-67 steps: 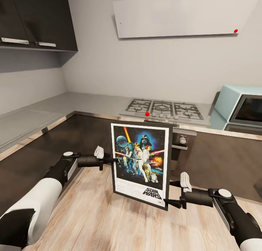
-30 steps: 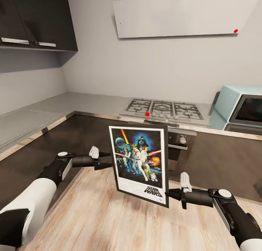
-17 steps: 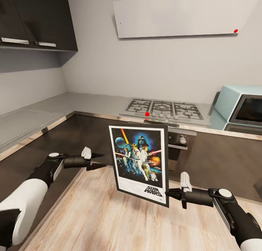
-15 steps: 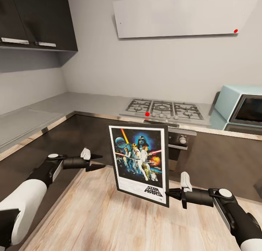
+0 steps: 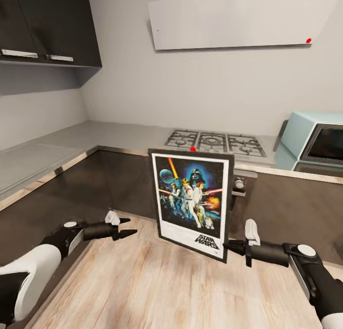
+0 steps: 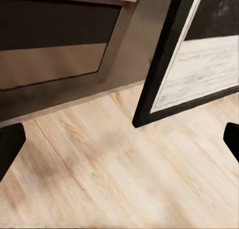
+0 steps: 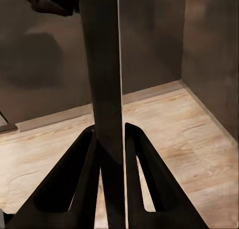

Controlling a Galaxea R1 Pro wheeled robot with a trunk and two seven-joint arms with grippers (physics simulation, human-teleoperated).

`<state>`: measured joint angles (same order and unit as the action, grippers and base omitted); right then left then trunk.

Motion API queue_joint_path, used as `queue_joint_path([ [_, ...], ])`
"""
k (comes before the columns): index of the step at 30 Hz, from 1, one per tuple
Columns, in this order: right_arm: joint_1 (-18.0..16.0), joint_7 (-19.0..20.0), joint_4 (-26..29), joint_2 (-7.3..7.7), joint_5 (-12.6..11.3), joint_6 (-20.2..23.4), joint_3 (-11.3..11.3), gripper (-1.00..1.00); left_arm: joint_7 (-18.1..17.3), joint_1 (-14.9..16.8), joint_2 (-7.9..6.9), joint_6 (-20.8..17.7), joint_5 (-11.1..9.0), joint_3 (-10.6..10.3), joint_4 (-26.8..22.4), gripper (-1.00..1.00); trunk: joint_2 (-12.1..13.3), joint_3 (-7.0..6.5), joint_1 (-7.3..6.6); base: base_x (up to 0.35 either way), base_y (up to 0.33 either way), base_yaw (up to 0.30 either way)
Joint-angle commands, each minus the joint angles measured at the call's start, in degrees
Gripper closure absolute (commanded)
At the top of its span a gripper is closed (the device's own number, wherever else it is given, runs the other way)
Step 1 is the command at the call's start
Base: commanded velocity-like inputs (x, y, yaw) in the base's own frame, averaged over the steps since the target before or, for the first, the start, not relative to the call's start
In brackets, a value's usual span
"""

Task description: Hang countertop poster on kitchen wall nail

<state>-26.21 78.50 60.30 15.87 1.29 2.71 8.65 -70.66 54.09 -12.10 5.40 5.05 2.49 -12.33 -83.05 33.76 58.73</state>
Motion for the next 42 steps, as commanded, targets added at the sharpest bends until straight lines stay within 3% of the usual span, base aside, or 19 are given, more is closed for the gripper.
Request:
queue_joint_path([
  [1,0.0,0.3,0.1,-0.03,0.1,0.5,1.4,1.0,0.7,0.1,0.33,1.8,0.4,0.4,1.7,-1.0,0.0,0.05,0.0,0.0,0.0,0.0],
  [3,0.0,0.3,0.3,-0.04,0.0,0.5,4.5,1.0,3.0,0.0,1.25,6.1,-0.3,0.4,6.1,-1.0,0.0,0.05,0.0,0.0,0.0,0.0],
  [5,0.0,0.3,0.4,-0.06,0.0,0.6,6.3,1.0,5.2,-0.3,1.96,10.7,-1.2,0.4,8.5,-1.0,0.0,0.05,0.0,0.0,0.0,0.0],
  [7,0.0,0.3,0.5,-0.1,0.1,2.0,7.4,1.0,6.7,-3.0,2.8,14.8,-1.9,0.4,10.0,-1.0,0.0,0.05,0.0,0.0,0.0,0.0],
  [12,0.0,0.2,1.8,-0.17,0.1,5.4,8.0,1.0,7.6,-6.1,3.63,20.4,-3.1,0.4,10.7,-1.0,0.0,0.05,0.0,0.0,0.0,0.0],
  [14,0.1,0.1,3.5,-0.37,0.2,6.2,8.0,1.0,7.7,-7.4,3.78,23.8,-4.0,0.4,10.8,-1.0,0.0,0.05,0.0,0.0,0.0,0.0],
  [15,0.2,0.1,4.6,-0.51,0.3,6.6,8.0,1.0,7.8,-8.1,3.85,25.6,-5.4,0.4,10.8,-1.0,0.0,0.05,0.0,0.0,0.0,0.0],
  [20,0.3,0.0,5.5,-0.63,0.4,7.0,8.0,1.0,7.9,-8.7,4.29,27.0,-8.7,0.0,10.0,-1.0,0.0,0.05,0.0,0.0,0.0,0.0],
  [22,0.3,-0.2,5.5,-0.64,0.4,7.0,8.0,1.0,7.9,-8.7,4.54,26.2,-9.8,0.1,6.5,-1.0,0.0,0.05,0.0,0.0,0.0,0.0],
  [23,0.2,-0.8,5.6,-0.65,0.5,7.0,8.0,1.0,7.9,-8.8,4.54,22.7,-11.0,0.9,1.8,-1.0,0.0,0.05,0.0,0.0,0.0,0.0],
  [27,0.2,-2.2,5.6,-0.66,0.5,7.1,8.0,1.0,7.9,-8.8,4.16,13.3,-12.4,2.2,-9.2,-1.0,0.0,0.05,0.0,0.0,0.0,0.0],
  [28,0.2,-2.7,5.6,-0.66,0.5,7.1,8.0,1.0,8.4,-8.9,3.79,8.7,-12.8,2.5,-14.4,-1.0,0.0,0.05,0.0,0.0,0.0,0.0],
  [29,0.2,-3.1,5.6,-0.66,0.5,7.1,8.0,1.0,9.7,-8.9,3.56,5.3,-13.0,2.7,-18.9,-1.0,0.0,0.05,0.0,0.0,0.0,0.0],
  [31,0.2,-3.3,5.5,-0.66,0.4,7.1,8.0,1.0,12.7,-9.3,3.43,2.3,-13.3,2.8,-23.7,-1.0,0.0,0.05,0.0,0.0,0.0,0.0],
  [33,0.2,-3.6,5.5,-0.66,0.4,7.2,8.0,1.0,16.8,-13.2,4.48,0.1,-13.5,2.8,-30.2,-1.0,0.0,0.05,0.0,0.0,0.0,0.0],
  [36,0.2,-3.6,5.5,-0.66,0.4,7.2,8.0,1.0,17.9,-16.5,5.64,-0.3,-13.4,2.8,-34.4,-1.0,0.0,0.05,0.0,0.0,0.0,0.0],
  [38,0.2,-3.7,5.5,-0.66,0.4,7.2,8.0,1.0,18.7,-22.9,6.45,-0.5,-13.1,2.9,-39.6,-1.0,0.0,0.05,0.0,0.0,0.0,0.0],
  [42,0.2,-3.7,5.5,-0.66,0.4,7.2,8.0,1.0,19.0,-29.2,6.67,0.2,-13.0,3.0,-39.9,-1.0,0.0,0.05,0.0,0.0,0.0,0.0],
])
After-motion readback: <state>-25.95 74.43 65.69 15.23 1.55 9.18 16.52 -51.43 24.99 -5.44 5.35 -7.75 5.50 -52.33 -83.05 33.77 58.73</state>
